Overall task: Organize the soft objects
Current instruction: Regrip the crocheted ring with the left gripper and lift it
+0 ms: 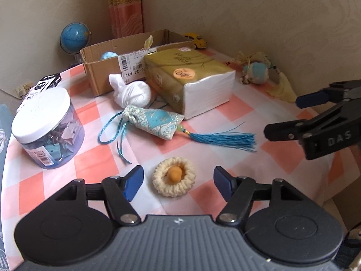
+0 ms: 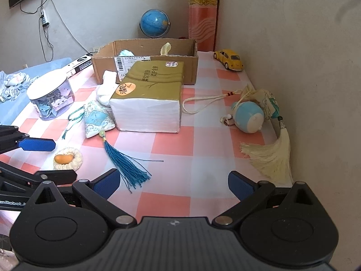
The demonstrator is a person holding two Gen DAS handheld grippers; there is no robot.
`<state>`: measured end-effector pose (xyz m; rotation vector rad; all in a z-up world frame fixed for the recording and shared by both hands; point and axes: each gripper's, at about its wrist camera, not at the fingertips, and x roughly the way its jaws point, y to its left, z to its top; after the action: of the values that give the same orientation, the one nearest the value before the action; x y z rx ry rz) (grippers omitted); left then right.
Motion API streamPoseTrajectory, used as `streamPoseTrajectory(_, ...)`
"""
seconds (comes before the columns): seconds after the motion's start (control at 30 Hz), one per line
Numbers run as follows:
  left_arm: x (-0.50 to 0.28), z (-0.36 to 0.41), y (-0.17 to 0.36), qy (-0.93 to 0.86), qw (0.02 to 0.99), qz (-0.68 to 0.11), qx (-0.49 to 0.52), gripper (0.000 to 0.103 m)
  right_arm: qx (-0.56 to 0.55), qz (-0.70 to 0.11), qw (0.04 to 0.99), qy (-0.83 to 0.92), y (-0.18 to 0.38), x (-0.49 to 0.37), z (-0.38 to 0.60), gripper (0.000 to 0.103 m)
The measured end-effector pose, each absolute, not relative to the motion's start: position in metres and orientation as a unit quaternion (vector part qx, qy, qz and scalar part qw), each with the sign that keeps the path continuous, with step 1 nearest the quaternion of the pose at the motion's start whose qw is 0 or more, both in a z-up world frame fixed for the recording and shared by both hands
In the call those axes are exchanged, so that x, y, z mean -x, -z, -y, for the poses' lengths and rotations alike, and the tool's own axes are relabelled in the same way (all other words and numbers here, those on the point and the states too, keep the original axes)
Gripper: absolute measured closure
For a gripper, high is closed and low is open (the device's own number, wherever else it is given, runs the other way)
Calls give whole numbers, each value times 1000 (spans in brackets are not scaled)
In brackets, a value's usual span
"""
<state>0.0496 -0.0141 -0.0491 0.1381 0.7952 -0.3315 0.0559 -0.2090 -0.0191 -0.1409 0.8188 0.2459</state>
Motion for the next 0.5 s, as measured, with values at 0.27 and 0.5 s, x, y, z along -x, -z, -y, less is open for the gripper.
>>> streamPoseTrajectory(0.27, -57, 13, 57, 154, 908, -388, -46, 59, 63, -399, 908, -113, 20, -57, 213, 0)
streamPoseTrajectory(0.5, -55, 11, 48, 157, 914, -371, -38, 59, 65, -399, 907, -115, 20, -57, 211, 0)
